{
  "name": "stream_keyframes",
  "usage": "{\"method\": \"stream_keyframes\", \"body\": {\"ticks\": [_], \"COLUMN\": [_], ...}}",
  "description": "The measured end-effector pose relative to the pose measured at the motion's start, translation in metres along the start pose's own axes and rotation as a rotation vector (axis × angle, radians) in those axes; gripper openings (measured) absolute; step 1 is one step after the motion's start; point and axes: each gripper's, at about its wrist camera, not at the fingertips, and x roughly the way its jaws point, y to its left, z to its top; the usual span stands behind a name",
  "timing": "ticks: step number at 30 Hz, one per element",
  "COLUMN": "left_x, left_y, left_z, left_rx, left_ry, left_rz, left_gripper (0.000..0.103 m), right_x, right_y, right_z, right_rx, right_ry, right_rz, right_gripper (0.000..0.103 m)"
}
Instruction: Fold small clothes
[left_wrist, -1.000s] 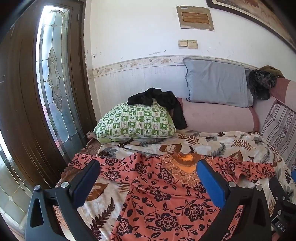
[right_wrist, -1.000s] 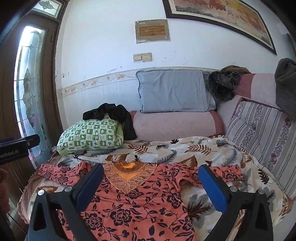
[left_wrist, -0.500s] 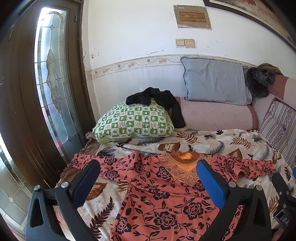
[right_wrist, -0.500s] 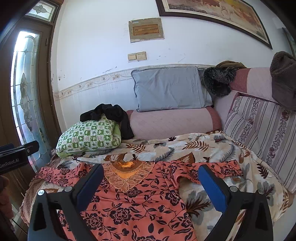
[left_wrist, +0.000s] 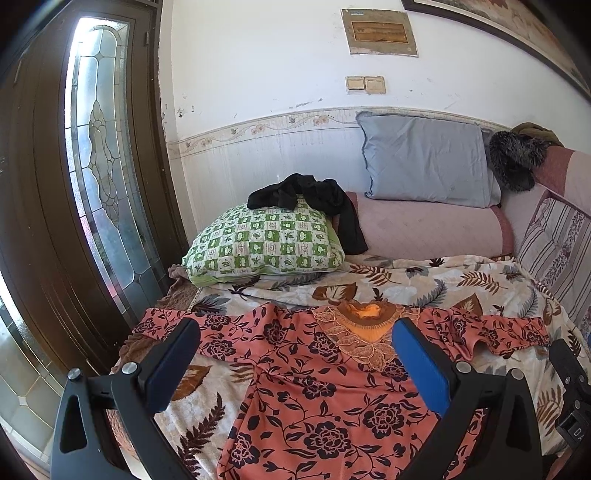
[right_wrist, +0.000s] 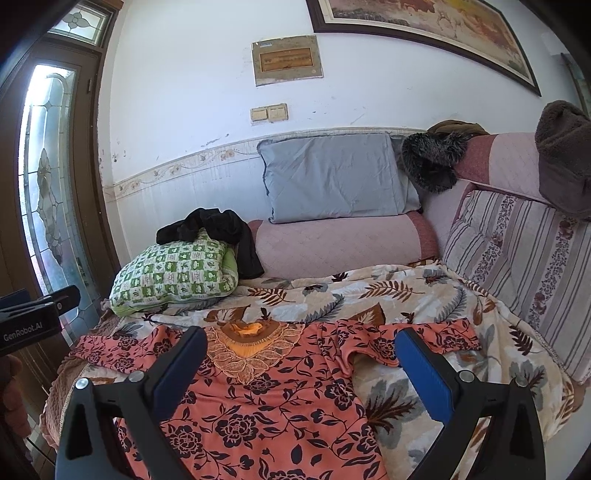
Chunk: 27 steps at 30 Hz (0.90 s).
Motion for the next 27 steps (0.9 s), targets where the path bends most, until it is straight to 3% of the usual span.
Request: {"method": "stream_keyframes", "body": {"ticks": [27], "left_x": [0.030], "left_y": [-0.006], "left_z": [-0.008], "left_rx": [0.013], "left_ry": [0.046], "left_rz": [-0.001], "left_gripper": [0.103], "right_x": [0.028], "right_y": [0.004], "right_z": [-0.003], "right_rx": [0.006], "right_ry": [0.053], "right_rz": [0.014], "right_gripper": [0.103]}}
